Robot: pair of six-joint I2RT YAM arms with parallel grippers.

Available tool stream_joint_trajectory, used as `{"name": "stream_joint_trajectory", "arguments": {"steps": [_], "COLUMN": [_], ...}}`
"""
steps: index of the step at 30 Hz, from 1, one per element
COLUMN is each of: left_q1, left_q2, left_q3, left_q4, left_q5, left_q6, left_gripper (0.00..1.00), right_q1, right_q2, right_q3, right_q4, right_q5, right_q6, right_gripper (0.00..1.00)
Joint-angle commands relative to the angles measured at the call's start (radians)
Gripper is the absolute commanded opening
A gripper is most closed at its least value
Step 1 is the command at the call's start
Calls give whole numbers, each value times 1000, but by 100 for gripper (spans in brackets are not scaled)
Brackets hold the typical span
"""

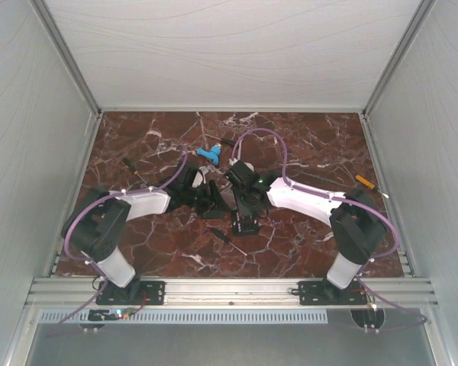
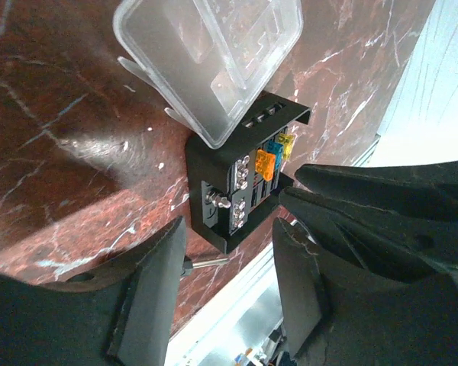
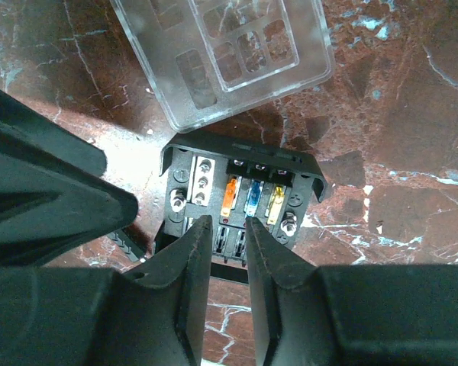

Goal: Snap on the fuse box
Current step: Install the fuse at the fuse box base.

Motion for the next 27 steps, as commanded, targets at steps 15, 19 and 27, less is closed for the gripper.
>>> {"name": "stream_joint_trajectory", "arguments": {"steps": [15, 19, 27], "left_q1": [-36, -36, -38], "left_q2": [116, 127, 141], "left_q3": [80, 80, 80], "left_q4": [82, 83, 88], "left_q5": [18, 14, 6], "left_q6": [-31, -35, -41], "left_gripper": [33, 30, 28], "right_q1": [14, 14, 15], "right_q2": [42, 49, 63], "right_q3": [38, 44, 43], "right_q4": [13, 11, 28], "right_q5": [19, 24, 41], "right_q6": [34, 37, 42], "right_gripper": [14, 13, 13]}}
